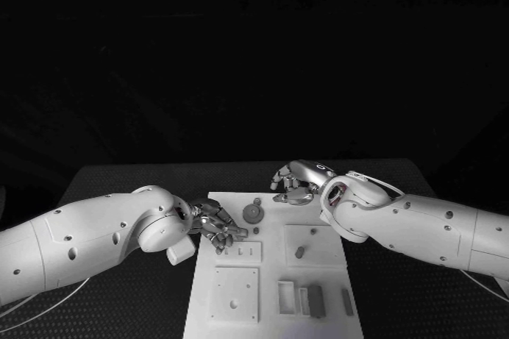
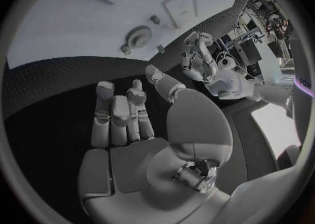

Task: Assemble the parts on the task board

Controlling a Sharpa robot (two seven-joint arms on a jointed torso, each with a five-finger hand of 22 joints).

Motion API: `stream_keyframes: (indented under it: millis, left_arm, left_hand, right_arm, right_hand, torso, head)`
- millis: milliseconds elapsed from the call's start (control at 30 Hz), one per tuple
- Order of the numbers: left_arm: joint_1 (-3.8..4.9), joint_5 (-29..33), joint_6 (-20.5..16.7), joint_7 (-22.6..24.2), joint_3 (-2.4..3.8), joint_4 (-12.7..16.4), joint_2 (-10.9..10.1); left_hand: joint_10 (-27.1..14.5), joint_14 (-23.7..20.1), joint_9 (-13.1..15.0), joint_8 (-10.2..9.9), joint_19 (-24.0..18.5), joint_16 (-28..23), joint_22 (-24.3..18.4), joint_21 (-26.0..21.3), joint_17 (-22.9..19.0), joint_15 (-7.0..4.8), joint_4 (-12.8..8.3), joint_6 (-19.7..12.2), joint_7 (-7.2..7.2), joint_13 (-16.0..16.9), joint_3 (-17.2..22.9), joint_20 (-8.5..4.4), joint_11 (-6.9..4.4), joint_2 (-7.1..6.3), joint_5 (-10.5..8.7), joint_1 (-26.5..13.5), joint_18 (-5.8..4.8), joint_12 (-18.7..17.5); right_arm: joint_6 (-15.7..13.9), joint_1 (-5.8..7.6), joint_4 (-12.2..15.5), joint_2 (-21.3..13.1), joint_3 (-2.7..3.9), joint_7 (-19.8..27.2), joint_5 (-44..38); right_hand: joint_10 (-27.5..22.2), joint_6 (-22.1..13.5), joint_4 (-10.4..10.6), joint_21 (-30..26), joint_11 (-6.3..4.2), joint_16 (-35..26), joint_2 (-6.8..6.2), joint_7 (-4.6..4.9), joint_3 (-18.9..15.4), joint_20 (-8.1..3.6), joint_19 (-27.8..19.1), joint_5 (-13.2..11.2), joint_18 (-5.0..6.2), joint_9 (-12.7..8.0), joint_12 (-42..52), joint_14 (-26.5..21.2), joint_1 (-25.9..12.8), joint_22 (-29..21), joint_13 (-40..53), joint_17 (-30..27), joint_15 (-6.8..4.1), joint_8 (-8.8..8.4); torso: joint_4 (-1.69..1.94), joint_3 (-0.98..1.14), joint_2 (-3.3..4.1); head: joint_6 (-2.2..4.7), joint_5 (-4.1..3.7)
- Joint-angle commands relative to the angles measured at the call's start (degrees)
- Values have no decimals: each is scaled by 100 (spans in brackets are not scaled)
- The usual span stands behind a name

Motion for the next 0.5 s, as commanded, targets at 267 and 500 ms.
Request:
stream_keyframes:
  millis: [267, 500]
  left_arm:
    - [3, -781, -284, -543, -1, 159, 71]
    - [3, -821, -269, -559, -4, 185, 99]
  left_hand:
    - [-5, 24, 2297, 260, 371, 1156, 518, 543, -414, -210, -3044, 727, -481, 182, 3231, -226, -214, -4, 940, -4062, 50, 1028]
    - [-4, 11, 2436, 229, 377, 1303, 517, 668, -480, -232, -3045, 783, -505, 175, 3330, -249, -237, -79, 1203, -4137, 55, 1143]
  right_arm:
    - [24, 6, -6, -29, 16, 109, 137]
    - [28, 6, 2, -39, 16, 108, 144]
  right_hand:
    - [-34, 7, -62, -34, -5, -36, 32, 41, -12, 4, -49, -9, 79, 9, -25, -36, 50, 82, -11, 3, -1, -31]
    - [-35, 6, -72, -35, -4, -37, 41, 42, -16, 7, -52, -9, 79, 10, -26, -38, 49, 83, -12, 3, 0, -32]
  torso:
    - [9, -9, 1]
    - [10, -17, -4]
  head:
    - [-93, -25]
    - [-114, -23]
